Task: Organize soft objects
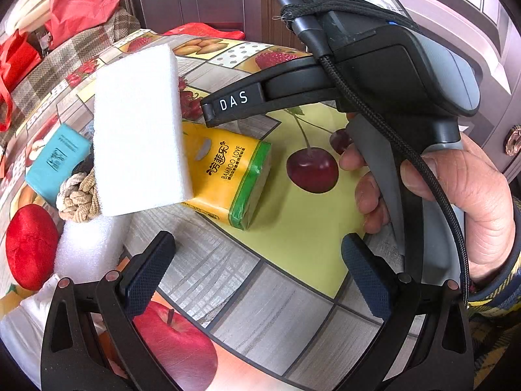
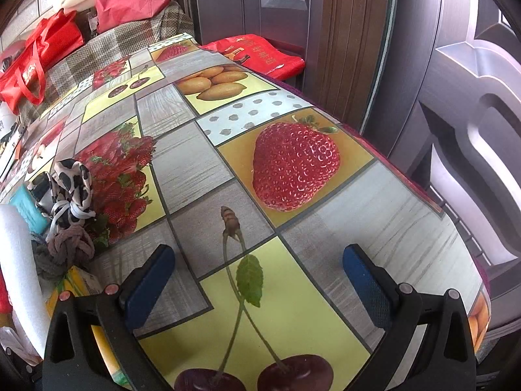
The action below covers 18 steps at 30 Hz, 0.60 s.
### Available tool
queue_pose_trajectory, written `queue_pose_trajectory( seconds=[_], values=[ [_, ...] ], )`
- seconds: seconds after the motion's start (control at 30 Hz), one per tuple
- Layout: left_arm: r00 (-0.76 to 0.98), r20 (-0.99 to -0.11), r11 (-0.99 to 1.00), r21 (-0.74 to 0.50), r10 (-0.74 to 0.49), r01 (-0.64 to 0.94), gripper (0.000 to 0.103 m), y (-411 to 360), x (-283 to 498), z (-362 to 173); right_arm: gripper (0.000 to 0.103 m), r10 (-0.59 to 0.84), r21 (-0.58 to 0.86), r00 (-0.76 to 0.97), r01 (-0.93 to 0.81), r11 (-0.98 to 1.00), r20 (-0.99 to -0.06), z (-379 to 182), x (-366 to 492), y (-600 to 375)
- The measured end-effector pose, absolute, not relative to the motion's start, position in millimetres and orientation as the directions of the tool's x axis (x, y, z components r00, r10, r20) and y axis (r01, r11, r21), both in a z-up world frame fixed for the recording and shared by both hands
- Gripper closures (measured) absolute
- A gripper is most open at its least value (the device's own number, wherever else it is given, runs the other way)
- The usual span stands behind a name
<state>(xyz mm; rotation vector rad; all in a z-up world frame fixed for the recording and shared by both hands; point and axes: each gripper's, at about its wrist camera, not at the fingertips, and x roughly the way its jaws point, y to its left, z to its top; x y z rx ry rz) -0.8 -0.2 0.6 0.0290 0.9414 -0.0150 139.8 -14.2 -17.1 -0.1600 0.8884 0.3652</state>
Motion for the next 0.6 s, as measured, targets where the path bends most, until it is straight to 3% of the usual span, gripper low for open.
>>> queue_pose_trajectory(
  seconds=[0.6],
  values=[
    [0.589,-0.808,0.999,0.019,0.0,0.026,0.001,-1.7,-2.7,1.4,0.0,0.246,0.016,0.575,-0.376,0.927,-0.781,-16.7,137.8,-10.3]
  ],
)
